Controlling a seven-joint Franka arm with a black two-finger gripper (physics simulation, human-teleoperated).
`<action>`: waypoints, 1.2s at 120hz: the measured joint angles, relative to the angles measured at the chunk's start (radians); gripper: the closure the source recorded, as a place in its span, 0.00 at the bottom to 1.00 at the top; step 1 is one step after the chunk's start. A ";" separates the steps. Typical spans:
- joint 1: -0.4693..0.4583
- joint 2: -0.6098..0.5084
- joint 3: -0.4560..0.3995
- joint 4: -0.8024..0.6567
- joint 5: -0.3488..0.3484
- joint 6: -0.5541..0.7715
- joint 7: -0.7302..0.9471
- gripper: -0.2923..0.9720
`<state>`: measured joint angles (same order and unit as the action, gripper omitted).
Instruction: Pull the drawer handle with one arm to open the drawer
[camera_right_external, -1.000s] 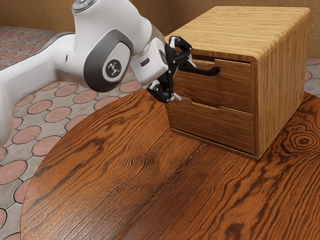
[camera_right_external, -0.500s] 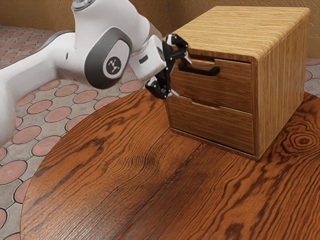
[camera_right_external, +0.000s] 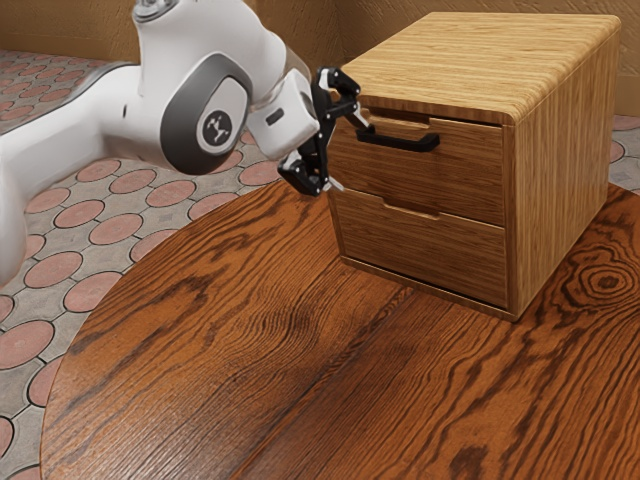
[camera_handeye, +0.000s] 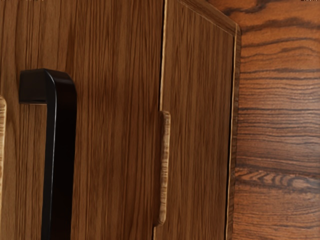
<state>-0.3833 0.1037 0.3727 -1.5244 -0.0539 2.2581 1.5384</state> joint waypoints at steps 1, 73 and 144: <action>0.000 0.000 0.000 0.000 0.000 0.000 0.000 0.23; 0.003 0.022 0.000 0.009 -0.013 0.000 -0.005 0.23; 0.007 0.127 -0.001 0.111 -0.039 -0.003 -0.006 0.23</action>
<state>-0.3764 0.2303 0.3720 -1.4137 -0.0933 2.2549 1.5325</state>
